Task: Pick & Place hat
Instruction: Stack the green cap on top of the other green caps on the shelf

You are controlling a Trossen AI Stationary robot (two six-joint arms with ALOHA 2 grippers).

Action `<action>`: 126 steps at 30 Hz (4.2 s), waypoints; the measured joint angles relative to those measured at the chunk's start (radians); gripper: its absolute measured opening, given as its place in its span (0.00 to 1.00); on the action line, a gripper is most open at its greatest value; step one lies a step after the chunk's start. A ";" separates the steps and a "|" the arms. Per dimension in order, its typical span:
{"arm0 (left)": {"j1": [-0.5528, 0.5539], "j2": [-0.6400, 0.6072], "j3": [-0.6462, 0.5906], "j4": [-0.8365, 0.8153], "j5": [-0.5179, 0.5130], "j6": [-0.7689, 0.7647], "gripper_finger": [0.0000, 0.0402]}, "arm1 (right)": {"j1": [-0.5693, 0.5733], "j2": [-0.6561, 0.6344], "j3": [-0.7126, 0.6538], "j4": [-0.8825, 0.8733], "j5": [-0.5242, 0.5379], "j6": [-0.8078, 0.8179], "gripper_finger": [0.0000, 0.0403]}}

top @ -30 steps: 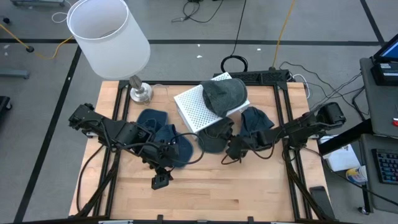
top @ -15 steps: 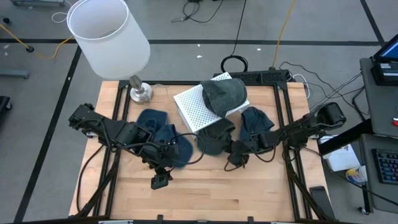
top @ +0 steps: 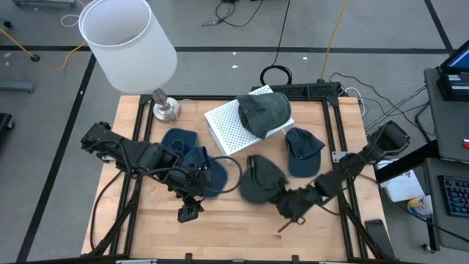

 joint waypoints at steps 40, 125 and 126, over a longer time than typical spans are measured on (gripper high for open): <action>-0.005 -0.026 0.001 0.182 -0.226 -0.093 0.63 | 0.328 -0.551 0.127 0.616 -0.050 -0.088 0.01; 0.129 -0.280 0.000 1.196 -0.225 0.336 0.26 | -0.519 -0.053 0.793 0.941 -0.716 -0.145 0.01; 0.129 -0.280 0.000 1.196 -0.216 0.336 0.24 | -0.519 -0.057 0.793 0.938 -0.704 -0.145 0.01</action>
